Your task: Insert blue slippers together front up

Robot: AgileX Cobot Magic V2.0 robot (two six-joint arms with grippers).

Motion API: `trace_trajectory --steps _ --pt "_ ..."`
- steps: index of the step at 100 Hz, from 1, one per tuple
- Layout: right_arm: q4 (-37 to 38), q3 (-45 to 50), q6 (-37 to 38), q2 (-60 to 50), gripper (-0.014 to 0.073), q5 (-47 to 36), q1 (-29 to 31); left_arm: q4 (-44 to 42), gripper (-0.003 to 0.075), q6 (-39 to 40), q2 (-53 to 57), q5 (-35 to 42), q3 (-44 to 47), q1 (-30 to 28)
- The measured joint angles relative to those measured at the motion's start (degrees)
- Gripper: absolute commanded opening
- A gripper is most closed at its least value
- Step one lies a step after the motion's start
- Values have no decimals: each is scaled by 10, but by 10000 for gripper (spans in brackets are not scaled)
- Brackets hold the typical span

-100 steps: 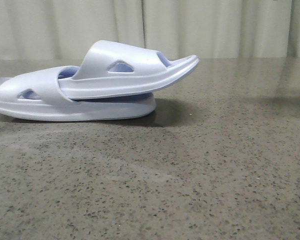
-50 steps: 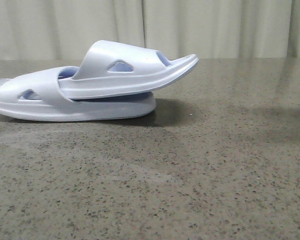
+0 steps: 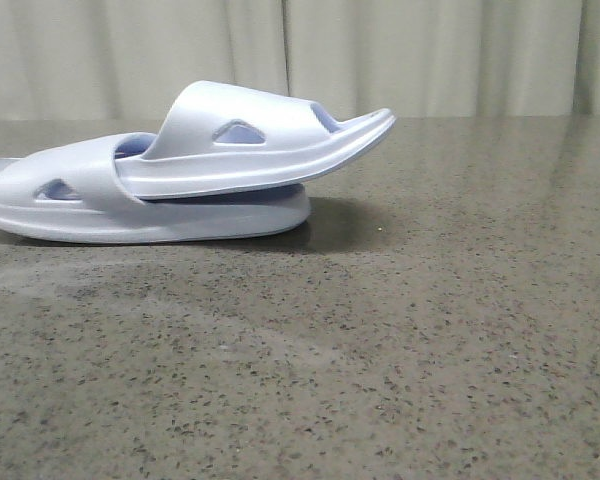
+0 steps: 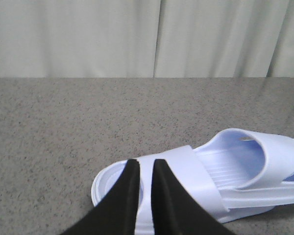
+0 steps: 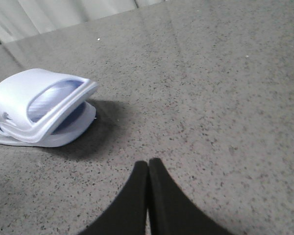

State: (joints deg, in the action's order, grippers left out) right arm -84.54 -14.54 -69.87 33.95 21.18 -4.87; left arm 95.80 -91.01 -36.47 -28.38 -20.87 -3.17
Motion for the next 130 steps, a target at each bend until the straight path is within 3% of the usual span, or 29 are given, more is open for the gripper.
trace_trajectory --steps 10,24,130 --pt "-10 33 0 -42 -89 -13 0 46 15 -55 10 4 40 0" --pt "-13 53 0 -78 -89 -11 0 61 15 -74 15 5 58 0" --pt "-13 61 0 -84 -89 11 0 66 15 -80 15 4 58 26"
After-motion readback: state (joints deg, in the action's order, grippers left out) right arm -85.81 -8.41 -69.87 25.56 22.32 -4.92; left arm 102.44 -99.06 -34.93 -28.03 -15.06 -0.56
